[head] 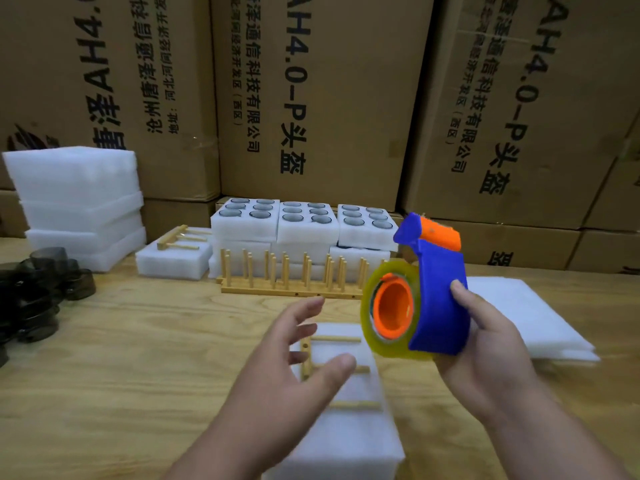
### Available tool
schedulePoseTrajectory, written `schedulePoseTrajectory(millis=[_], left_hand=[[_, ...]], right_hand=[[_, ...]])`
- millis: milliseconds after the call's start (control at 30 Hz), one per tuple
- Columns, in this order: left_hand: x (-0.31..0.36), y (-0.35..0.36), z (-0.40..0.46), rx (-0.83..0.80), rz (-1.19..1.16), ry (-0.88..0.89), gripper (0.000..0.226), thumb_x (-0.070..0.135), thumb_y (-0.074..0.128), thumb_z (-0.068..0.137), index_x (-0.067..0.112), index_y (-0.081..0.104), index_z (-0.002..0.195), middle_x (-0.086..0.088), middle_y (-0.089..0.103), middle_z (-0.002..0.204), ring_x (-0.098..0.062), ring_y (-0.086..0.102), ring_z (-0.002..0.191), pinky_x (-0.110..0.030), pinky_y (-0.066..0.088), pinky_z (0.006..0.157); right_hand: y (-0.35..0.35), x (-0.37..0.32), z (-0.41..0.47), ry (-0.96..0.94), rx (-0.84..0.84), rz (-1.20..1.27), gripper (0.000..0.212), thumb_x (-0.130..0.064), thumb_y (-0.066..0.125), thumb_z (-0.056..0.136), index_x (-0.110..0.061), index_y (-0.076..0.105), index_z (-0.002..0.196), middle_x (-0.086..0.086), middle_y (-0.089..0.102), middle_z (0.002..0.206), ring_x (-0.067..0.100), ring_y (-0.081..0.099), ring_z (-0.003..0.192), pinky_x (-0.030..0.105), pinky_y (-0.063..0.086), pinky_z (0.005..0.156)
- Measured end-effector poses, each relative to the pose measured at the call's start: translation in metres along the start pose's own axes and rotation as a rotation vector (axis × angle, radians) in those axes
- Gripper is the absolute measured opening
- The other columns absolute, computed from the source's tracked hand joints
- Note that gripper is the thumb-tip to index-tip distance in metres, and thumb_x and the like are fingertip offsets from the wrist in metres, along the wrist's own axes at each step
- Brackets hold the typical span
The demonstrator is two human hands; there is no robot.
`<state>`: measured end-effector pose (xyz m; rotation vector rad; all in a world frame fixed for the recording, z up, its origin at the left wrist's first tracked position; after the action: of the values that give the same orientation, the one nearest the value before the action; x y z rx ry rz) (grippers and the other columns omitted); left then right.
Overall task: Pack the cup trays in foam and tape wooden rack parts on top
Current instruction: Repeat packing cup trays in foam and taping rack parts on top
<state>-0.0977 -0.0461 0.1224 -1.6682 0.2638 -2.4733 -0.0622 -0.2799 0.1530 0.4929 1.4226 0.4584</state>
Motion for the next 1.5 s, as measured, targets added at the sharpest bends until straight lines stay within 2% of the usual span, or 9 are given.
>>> schedulePoseTrajectory(millis=[233, 300, 500, 700, 933, 1033, 1200, 1367, 1500], left_hand=[[0.009, 0.019, 0.002, -0.175, -0.101, -0.019, 0.103, 0.070, 0.091, 0.048, 0.087, 0.023, 0.123, 0.038, 0.054, 0.135, 0.003, 0.060, 0.121, -0.030, 0.052, 0.098], [0.008, 0.015, -0.001, -0.172, -0.109, -0.012, 0.110, 0.070, 0.092, 0.046, 0.079, 0.025, 0.132, 0.035, 0.057, 0.134, -0.001, 0.063, 0.119, -0.036, 0.054, 0.099], [0.006, 0.000, -0.002, -0.217, -0.053, -0.037, 0.115, 0.060, 0.094, 0.052, 0.058, 0.029, 0.147, 0.030, 0.056, 0.139, -0.001, 0.059, 0.125, -0.039, 0.054, 0.100], [0.013, -0.032, 0.008, -0.099, -0.105, 0.029, 0.080, 0.057, 0.075, 0.063, 0.061, 0.043, 0.137, 0.032, 0.058, 0.135, 0.000, 0.060, 0.122, -0.026, 0.054, 0.091], [0.056, -0.055, 0.010, -0.006, -0.057, 0.226, 0.050, 0.056, 0.069, 0.074, 0.058, 0.061, 0.124, 0.014, 0.069, 0.125, -0.011, 0.065, 0.118, -0.033, 0.051, 0.092], [0.071, -0.056, 0.005, -0.029, 0.039, 0.275, 0.046, 0.056, 0.067, 0.078, 0.057, 0.061, 0.124, 0.018, 0.069, 0.124, -0.008, 0.063, 0.120, -0.033, 0.049, 0.094], [0.083, -0.049, -0.006, -0.170, 0.319, 0.338, 0.049, 0.065, 0.067, 0.079, 0.059, 0.058, 0.126, 0.036, 0.057, 0.131, 0.010, 0.049, 0.128, -0.014, 0.043, 0.096], [0.085, -0.041, -0.009, -0.222, 0.385, 0.368, 0.044, 0.063, 0.067, 0.081, 0.053, 0.062, 0.124, 0.032, 0.062, 0.123, 0.004, 0.052, 0.127, -0.006, 0.035, 0.100], [0.086, -0.044, -0.008, -0.232, 0.375, 0.353, 0.037, 0.061, 0.064, 0.085, 0.052, 0.066, 0.120, 0.030, 0.062, 0.125, 0.003, 0.052, 0.128, -0.005, 0.036, 0.098]], right_hand=[[0.037, 0.024, -0.034, 0.136, -0.096, 0.221, 0.044, -0.037, 0.061, 0.090, -0.010, 0.073, 0.122, 0.016, 0.070, 0.127, 0.031, 0.070, 0.112, 0.046, 0.055, 0.097], [0.038, 0.028, -0.038, 0.152, -0.112, 0.214, 0.046, -0.038, 0.063, 0.088, -0.008, 0.073, 0.122, 0.020, 0.069, 0.127, 0.035, 0.068, 0.113, 0.051, 0.047, 0.107], [0.039, 0.025, -0.042, 0.213, -0.337, 0.004, 0.071, -0.036, 0.096, 0.059, 0.000, 0.073, 0.116, 0.029, 0.070, 0.116, 0.036, 0.072, 0.099, 0.047, 0.060, 0.087], [0.034, 0.006, -0.033, -0.060, -0.345, -0.623, 0.064, -0.064, 0.094, 0.047, -0.035, 0.075, 0.100, 0.008, 0.076, 0.107, 0.024, 0.074, 0.096, 0.031, 0.060, 0.077], [0.028, -0.013, -0.027, -0.528, -0.291, -1.221, 0.042, -0.054, 0.090, 0.058, -0.039, 0.076, 0.095, -0.014, 0.065, 0.112, 0.010, 0.056, 0.111, 0.030, 0.047, 0.090], [0.025, -0.009, -0.028, -0.530, -0.298, -1.237, 0.033, -0.044, 0.087, 0.064, -0.040, 0.077, 0.095, -0.015, 0.066, 0.113, 0.010, 0.053, 0.117, 0.038, 0.045, 0.095], [0.025, -0.004, -0.032, -0.595, -0.368, -1.201, 0.032, -0.046, 0.083, 0.068, -0.039, 0.078, 0.099, -0.014, 0.067, 0.113, 0.013, 0.055, 0.119, 0.025, 0.045, 0.094], [0.023, -0.003, -0.034, -0.613, -0.395, -1.225, 0.033, -0.048, 0.081, 0.070, -0.040, 0.078, 0.102, -0.017, 0.065, 0.117, 0.012, 0.054, 0.120, 0.022, 0.045, 0.094], [0.024, -0.003, -0.036, -0.641, -0.399, -1.220, 0.042, -0.072, 0.071, 0.074, -0.041, 0.077, 0.101, -0.019, 0.065, 0.117, 0.010, 0.054, 0.121, 0.016, 0.044, 0.094]])
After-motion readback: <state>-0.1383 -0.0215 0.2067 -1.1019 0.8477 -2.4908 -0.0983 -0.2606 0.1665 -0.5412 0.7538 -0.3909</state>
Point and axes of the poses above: each hand's wrist, its own z-axis towards the middle knuckle, its own y-axis out of the palm, x = y × z, the point moved 4 cm from there along z, towards the middle knuckle
